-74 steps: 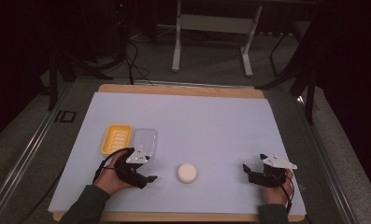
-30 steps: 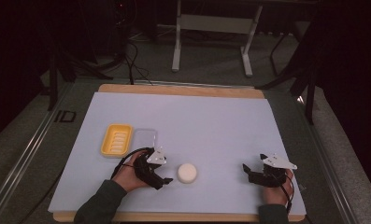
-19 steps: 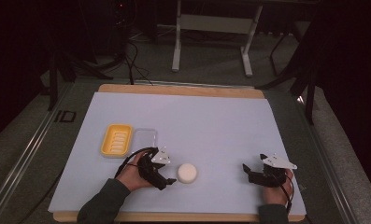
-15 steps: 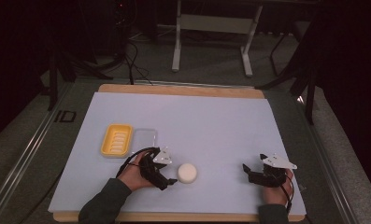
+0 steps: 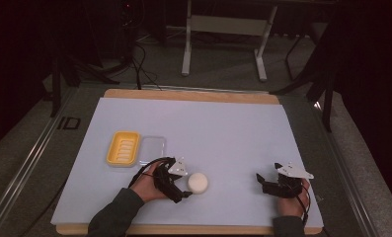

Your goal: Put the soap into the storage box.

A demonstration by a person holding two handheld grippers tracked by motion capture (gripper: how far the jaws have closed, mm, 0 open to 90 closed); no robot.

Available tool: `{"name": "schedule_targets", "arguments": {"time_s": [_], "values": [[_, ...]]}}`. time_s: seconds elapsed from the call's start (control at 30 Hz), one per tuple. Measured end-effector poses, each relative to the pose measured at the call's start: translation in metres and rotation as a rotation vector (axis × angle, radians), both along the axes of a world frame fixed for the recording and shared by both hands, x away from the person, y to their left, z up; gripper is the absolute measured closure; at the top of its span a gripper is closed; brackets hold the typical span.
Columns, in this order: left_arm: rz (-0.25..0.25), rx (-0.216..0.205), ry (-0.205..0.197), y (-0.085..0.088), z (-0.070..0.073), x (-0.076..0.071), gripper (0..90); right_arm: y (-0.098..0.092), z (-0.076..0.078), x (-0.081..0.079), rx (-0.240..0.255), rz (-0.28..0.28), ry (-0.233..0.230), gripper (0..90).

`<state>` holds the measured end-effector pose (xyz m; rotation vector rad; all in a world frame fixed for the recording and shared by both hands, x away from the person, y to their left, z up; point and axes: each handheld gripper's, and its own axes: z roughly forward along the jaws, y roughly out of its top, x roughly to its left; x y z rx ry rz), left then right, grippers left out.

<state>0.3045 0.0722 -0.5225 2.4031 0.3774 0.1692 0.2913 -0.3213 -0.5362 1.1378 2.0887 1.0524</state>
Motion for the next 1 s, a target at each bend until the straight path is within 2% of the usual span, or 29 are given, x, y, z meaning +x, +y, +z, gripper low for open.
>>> {"name": "schedule_targets", "arguments": {"time_s": [0.37,0.77,1.0], "values": [[-0.03,0.015,0.012,-0.012,-0.006,0.001,11.4,0.0,0.0,0.0,0.001,0.001,0.001,15.6],[-0.047,0.004,0.025,-0.028,-0.01,0.003,11.4,0.0,0.0,0.0,0.004,0.001,0.006,15.6],[-0.053,0.005,0.015,-0.035,-0.012,0.005,12.6,0.0,0.0,0.001,0.005,0.002,0.007,15.6]]}}
